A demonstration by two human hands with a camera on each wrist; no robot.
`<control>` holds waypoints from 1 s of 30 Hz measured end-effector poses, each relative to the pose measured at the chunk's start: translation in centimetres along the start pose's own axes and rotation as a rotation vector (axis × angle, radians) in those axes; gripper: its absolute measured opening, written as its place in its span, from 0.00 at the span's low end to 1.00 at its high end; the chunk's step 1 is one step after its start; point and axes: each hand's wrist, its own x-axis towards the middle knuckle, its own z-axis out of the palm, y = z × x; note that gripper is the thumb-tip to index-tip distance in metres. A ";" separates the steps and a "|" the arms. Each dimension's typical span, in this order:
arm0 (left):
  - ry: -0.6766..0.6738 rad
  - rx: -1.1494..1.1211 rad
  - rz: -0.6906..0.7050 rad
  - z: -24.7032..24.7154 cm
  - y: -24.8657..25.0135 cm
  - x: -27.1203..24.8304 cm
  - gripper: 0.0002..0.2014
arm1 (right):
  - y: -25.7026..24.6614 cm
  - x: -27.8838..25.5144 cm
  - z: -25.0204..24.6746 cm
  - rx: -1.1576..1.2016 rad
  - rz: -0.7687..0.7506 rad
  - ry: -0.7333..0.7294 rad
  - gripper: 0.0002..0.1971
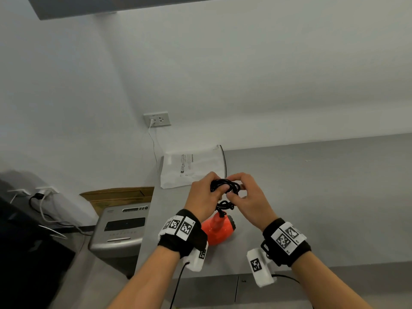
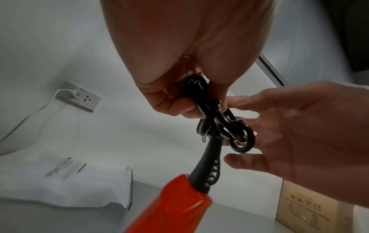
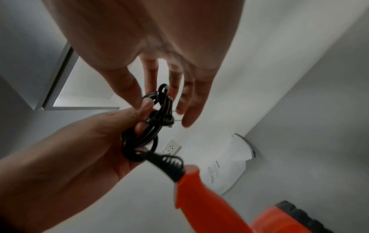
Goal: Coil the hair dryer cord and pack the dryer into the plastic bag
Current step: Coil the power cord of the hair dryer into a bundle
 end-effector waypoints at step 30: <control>-0.584 0.415 -0.087 10.4 -6.6 -2.2 0.23 | 11.1 0.2 -9.0 0.145 0.511 0.506 0.08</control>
